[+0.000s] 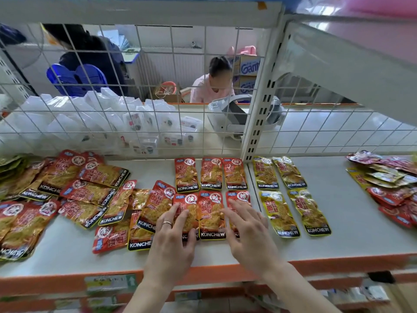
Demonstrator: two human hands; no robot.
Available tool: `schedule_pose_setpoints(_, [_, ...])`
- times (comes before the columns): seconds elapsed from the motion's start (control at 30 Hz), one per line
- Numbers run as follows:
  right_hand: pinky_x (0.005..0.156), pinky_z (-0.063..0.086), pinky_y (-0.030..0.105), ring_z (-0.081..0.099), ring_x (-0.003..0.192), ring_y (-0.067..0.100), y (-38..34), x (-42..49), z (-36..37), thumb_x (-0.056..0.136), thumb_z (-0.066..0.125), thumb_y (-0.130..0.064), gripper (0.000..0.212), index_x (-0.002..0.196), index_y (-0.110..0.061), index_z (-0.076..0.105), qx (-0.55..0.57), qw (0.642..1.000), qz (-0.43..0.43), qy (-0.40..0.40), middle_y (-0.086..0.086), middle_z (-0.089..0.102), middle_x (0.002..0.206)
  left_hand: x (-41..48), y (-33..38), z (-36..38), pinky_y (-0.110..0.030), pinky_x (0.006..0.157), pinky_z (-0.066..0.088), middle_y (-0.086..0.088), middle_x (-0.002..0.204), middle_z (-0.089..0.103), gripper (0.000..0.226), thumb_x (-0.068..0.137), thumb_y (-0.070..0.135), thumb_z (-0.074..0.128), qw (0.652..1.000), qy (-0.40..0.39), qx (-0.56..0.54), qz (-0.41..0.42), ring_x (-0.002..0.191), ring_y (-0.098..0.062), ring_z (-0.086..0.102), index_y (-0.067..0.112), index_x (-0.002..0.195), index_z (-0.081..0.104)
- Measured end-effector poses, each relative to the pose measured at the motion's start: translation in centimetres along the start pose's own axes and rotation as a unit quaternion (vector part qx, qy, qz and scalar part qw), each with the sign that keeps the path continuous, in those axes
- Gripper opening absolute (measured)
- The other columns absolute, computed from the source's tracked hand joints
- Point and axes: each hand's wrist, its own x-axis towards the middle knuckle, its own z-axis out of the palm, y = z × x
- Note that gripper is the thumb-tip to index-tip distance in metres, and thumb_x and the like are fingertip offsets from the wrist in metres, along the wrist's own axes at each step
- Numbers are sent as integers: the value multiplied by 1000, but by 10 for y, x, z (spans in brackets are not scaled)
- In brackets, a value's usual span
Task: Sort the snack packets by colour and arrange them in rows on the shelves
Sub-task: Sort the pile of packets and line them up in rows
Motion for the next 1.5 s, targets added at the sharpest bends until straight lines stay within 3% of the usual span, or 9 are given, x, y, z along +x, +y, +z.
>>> schedule_pose_setpoints(0.23, [114,-2,17,17,148,3,15,-8,-7,99,52,-29,46,144,-28,48,-9,999,35,-1,-12,29,159,0,3,0,-38,115,33,-4,153,39,54,95,30,63,1000,5,-5,-17,145,-12,21,14,145,50])
schedule_pose_setpoints(0.43, [113,-2,17,19,147,4,14,-10,-5,98,53,-28,46,144,-27,49,-11,999,40,-1,-11,31,158,0,2,1,-40,113,37,-6,151,43,53,93,26,66,1000,6,7,-7,144,-15,26,11,141,54])
schedule_pose_setpoints(0.67, [119,19,28,30,143,4,17,-20,-18,95,58,-23,41,135,-26,56,-2,999,39,28,-11,41,152,-9,1,-2,-48,95,54,-16,133,59,33,79,6,77,996,39,25,76,126,-29,51,0,111,69])
schedule_pose_setpoints(0.77, [118,24,30,31,142,5,23,-30,-34,95,57,-23,40,135,-25,57,-4,997,53,51,-10,43,151,-12,17,-2,-47,89,55,-13,132,61,28,80,5,76,993,70,16,97,123,-29,53,2,108,70])
schedule_pose_setpoints(0.93, [119,15,23,25,145,3,48,-56,-71,96,56,-26,45,141,-27,52,-11,993,80,82,-12,38,154,-10,72,7,-52,94,50,-8,137,58,38,83,24,60,987,51,0,154,126,-26,47,10,117,68])
schedule_pose_setpoints(1.13, [119,20,28,28,143,7,107,-108,-133,95,54,-28,45,139,-28,51,-21,986,110,126,-11,40,152,-21,160,48,-50,109,39,-2,140,56,45,89,37,49,978,13,4,206,131,-26,44,15,123,65])
schedule_pose_setpoints(1.23, [119,19,27,25,143,4,145,-143,-165,97,54,-30,44,141,-30,49,-28,981,132,139,-14,35,155,-40,210,81,-52,97,49,-5,138,58,49,88,40,45,972,-4,11,235,127,-32,50,13,123,66])
schedule_pose_setpoints(1.37, [120,14,27,17,143,0,196,-187,-206,99,51,-34,43,141,-33,47,-36,974,158,155,-18,32,155,-68,277,124,-50,91,54,-2,138,58,48,84,39,44,958,-36,-1,285,123,-27,52,17,121,65])
schedule_pose_setpoints(1.5, [116,16,27,26,143,4,238,-225,-236,95,49,-33,43,137,-30,52,-41,969,180,166,-14,39,153,-88,334,155,-50,90,55,-3,139,58,49,83,38,43,954,-65,-2,292,117,-32,60,18,124,62])
